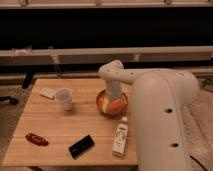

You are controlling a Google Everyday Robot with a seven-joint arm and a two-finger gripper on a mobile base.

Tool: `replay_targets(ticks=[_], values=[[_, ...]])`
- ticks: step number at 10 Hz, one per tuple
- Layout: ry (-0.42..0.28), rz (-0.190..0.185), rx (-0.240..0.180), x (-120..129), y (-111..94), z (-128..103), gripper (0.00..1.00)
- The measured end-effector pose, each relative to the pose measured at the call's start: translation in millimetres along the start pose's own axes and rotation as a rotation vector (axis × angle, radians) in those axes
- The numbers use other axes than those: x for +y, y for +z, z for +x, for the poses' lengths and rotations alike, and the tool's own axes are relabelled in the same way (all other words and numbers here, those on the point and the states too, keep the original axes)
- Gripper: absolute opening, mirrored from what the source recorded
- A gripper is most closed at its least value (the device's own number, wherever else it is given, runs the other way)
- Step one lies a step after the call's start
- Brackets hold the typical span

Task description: Push the ceramic bowl across the table

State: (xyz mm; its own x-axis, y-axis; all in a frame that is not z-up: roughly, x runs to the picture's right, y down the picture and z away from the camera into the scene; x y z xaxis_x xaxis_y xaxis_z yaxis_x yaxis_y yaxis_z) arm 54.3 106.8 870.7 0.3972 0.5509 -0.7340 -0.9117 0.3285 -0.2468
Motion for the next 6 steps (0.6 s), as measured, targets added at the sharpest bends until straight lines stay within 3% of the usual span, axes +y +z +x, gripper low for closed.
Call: replay_targets(ticks=[6], values=[[-0.022, 0.002, 0.019, 19, 0, 0, 0.8]])
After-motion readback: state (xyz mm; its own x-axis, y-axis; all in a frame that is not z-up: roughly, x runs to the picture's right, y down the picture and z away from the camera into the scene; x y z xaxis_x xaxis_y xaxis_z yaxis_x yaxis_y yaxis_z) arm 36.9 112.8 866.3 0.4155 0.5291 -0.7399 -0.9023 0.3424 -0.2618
